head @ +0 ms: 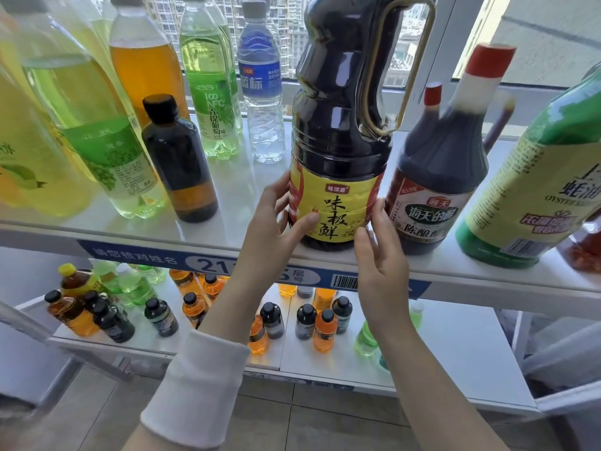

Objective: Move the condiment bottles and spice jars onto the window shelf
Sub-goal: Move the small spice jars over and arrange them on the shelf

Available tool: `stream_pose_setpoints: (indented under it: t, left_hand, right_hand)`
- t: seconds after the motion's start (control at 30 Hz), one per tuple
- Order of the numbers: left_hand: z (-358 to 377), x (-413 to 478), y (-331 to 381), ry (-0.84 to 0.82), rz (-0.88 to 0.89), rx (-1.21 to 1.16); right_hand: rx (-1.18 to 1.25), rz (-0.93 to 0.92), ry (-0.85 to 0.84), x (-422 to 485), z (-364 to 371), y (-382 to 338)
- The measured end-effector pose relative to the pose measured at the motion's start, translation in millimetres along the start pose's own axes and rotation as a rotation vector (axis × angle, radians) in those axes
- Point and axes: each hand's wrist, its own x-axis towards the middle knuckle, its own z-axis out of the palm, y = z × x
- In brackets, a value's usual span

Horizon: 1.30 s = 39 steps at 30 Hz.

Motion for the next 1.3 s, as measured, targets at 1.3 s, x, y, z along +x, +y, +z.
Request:
stream_pose_setpoints:
  t: [1.3]
  left_hand:
    - [141.5,-41.7,8.3,-0.044,0.082,0.111]
  right_hand:
    - [0.126,0.03,0.188,15.1,-89.7,12.0]
